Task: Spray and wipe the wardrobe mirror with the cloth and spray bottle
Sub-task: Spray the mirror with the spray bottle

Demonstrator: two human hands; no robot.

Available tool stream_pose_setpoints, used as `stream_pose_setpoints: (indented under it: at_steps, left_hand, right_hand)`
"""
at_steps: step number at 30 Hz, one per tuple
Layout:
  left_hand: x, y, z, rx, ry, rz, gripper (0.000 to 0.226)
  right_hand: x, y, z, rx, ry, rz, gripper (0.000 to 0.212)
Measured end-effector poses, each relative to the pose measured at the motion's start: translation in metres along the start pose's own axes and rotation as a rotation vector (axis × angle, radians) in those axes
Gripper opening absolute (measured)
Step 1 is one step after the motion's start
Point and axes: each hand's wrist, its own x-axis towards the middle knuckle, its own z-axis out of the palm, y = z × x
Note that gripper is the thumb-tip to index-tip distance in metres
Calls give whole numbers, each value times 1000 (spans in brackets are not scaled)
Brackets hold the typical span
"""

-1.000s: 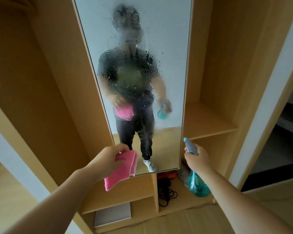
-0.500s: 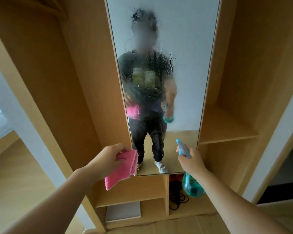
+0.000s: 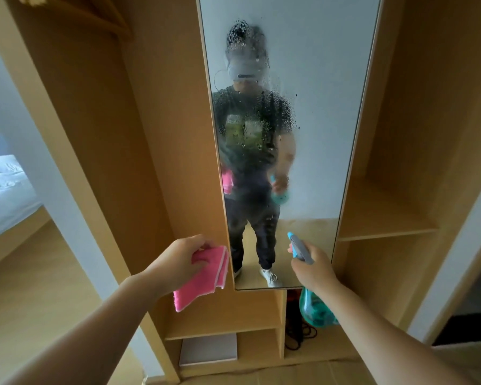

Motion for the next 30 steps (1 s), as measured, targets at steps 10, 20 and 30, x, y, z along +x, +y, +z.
stream_pose_setpoints:
  at_steps: [10,20,30]
  left_hand:
    - [-16,-12,-9,9,27,-19,26]
    - [-23,-18,-4,0,20,-30,28]
    - [-22,-28,25,-34,-65,-62,28]
  right_hand:
    - [-6,-11,40,-11,-75,-11,32]
    - [-15,2,49,-6,-31,51,11]
    - [-31,30,65,-41,-136,186,31]
